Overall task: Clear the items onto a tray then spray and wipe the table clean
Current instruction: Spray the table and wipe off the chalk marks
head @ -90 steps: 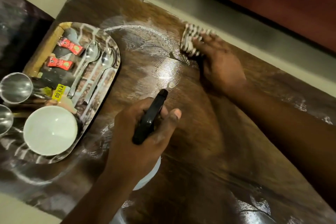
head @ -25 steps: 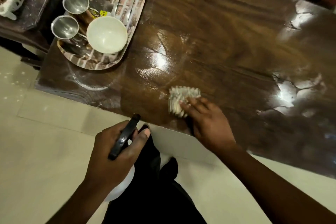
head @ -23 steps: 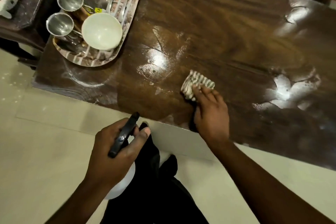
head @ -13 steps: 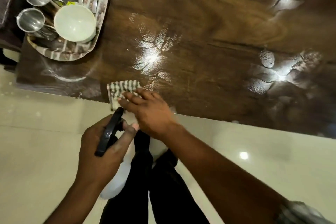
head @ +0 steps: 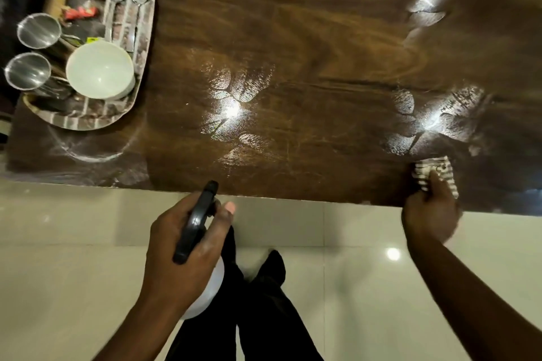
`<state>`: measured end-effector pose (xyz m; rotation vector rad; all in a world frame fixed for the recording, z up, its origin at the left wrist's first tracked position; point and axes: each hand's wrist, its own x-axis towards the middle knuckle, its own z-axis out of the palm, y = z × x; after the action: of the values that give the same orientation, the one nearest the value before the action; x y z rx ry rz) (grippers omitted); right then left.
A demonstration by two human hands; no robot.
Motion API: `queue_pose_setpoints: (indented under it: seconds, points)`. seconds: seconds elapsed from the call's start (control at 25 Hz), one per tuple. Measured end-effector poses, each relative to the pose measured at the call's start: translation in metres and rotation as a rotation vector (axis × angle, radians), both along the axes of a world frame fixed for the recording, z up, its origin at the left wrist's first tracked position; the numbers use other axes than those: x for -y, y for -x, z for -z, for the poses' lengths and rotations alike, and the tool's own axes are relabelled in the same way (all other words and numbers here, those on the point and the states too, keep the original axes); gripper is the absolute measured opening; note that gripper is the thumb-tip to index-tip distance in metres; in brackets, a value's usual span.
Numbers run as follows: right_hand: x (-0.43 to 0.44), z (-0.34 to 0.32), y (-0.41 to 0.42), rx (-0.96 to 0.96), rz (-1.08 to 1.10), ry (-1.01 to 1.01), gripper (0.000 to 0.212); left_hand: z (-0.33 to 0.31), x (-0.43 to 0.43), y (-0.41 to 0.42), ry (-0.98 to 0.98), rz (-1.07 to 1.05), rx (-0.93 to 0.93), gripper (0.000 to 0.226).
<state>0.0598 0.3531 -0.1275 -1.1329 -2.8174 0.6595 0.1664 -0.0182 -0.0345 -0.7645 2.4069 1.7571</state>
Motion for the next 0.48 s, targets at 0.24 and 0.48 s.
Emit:
queue_pose_setpoints:
  seconds: [0.24, 0.48]
  points:
    - [0.161, 0.002, -0.036, -0.04, -0.501, 0.003, 0.061, -0.003, 0.014, -0.008, 0.018, -0.117, -0.05, 0.033]
    - [0.245, -0.013, -0.078, 0.082, -0.863, 0.402, 0.053, -0.015, 0.042, -0.026, 0.038, -0.316, -0.043, 0.031]
